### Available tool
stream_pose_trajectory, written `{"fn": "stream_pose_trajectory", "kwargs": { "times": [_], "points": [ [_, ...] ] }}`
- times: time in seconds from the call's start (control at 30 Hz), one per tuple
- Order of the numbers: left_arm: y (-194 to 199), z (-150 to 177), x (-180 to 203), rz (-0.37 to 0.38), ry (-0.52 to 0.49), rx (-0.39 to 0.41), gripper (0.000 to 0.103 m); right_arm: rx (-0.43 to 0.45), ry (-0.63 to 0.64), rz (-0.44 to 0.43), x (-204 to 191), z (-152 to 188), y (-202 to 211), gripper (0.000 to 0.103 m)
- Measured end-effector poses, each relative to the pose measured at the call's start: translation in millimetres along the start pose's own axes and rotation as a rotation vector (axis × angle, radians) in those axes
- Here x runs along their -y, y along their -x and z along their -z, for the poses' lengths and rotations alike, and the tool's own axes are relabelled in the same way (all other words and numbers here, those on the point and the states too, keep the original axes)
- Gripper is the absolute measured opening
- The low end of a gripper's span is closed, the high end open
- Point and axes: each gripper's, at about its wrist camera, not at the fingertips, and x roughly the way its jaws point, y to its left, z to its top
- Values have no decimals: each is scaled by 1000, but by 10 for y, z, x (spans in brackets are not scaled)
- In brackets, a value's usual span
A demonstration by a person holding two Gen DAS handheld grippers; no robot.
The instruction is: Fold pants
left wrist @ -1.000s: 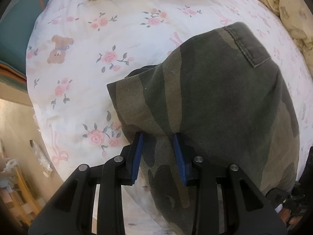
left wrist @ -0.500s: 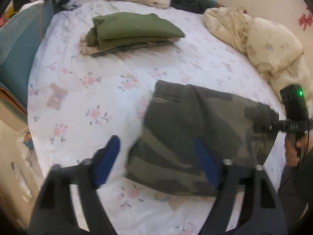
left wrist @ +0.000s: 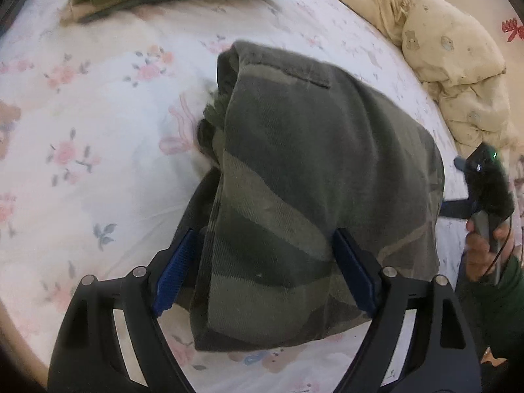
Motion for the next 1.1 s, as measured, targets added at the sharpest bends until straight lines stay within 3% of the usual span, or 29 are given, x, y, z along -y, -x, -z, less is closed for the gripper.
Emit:
{"fn": "stream_pose_trajectory", "kwargs": {
  "times": [0.1, 0.17, 0.2, 0.23, 0.3, 0.37, 0.47, 0.63, 0.73, 0.8, 0.9, 0.93, 1.0, 1.1],
  "points": [
    [-126, 26, -125, 75, 51, -60, 82, -44, 39, 43, 31, 203, -241, 103],
    [-141, 41, -81, 66, 33, -56, 81, -54, 144, 66, -105, 267, -364, 103],
    [-151, 40, -19, 57, 9, -60, 71, -67, 198, 53, -190, 286, -432, 101],
    [-140, 44, 49, 53, -7, -60, 66, -105, 222, 23, -243, 314, -524, 91],
    [-111, 51, 169, 38, -47, -62, 41, -134, 263, 58, -283, 376, -611, 77],
    [-31, 70, 347, -12, -116, -44, 29, -95, 313, 69, -331, 400, -570, 51],
    [156, 108, 537, -46, -64, -32, 22, -51, 401, 65, -535, 406, -402, 36],
    [516, 406, 842, -44, 25, -18, 21, -149, 472, -12, -856, 237, -197, 34],
    [567, 687, 908, -49, 129, -19, 22, -243, 568, 17, -1006, 259, -178, 34],
    [438, 903, 909, -60, 177, -64, 25, -316, 575, 88, -909, 327, -239, 40],
    [216, 1137, 846, -124, 213, -164, 44, -435, 532, 277, -590, 497, -380, 62],
    [191, 1207, 828, -153, 218, -199, 46, -452, 516, 327, -470, 548, -350, 67],
    [303, 1278, 817, -196, 220, -174, 53, -416, 479, 352, -396, 551, -177, 67],
    [695, 1351, 886, -253, 201, -14, 51, -245, 449, 377, -424, 590, 306, 68]
  ]
}}
